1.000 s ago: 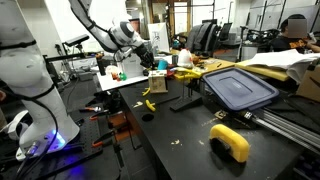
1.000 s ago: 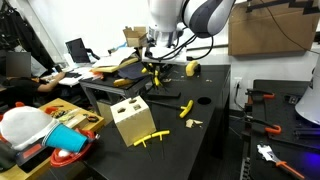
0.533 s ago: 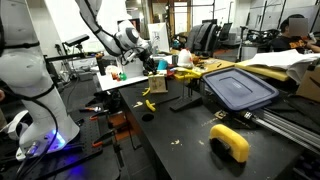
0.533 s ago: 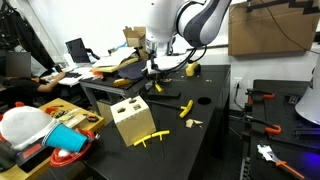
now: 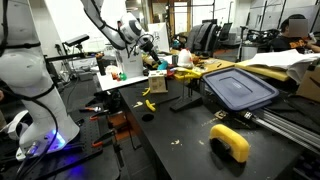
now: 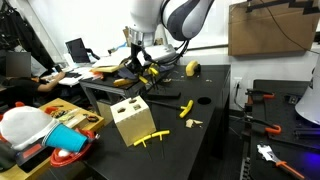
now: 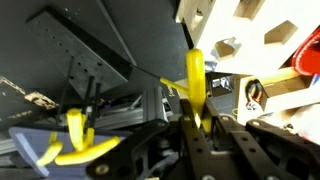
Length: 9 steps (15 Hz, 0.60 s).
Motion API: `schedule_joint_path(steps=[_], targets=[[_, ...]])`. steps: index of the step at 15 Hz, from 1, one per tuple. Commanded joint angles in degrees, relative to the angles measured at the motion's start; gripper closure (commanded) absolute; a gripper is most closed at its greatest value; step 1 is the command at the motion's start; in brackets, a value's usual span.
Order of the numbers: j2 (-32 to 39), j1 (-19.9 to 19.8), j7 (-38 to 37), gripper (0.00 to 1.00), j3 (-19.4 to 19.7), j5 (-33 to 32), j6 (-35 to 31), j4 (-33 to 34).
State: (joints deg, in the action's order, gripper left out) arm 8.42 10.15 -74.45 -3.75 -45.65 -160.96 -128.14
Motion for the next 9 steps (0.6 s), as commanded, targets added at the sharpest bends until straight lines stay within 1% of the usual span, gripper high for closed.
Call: schedule_joint_path(steps=[1, 3, 6, 9], targets=[[2.9, 0.0, 8.3, 0.96, -1.4, 0.8, -0.8, 7.2], [5.5, -0.2, 11.7, 0.96, -2.1, 1.0, -3.1, 10.9], [10.4, -0.8, 14.8, 0.96, -3.1, 1.2, -8.9, 15.8], [15.8, -2.2, 19.0, 0.96, -5.4, 3.7, -12.9, 19.6]])
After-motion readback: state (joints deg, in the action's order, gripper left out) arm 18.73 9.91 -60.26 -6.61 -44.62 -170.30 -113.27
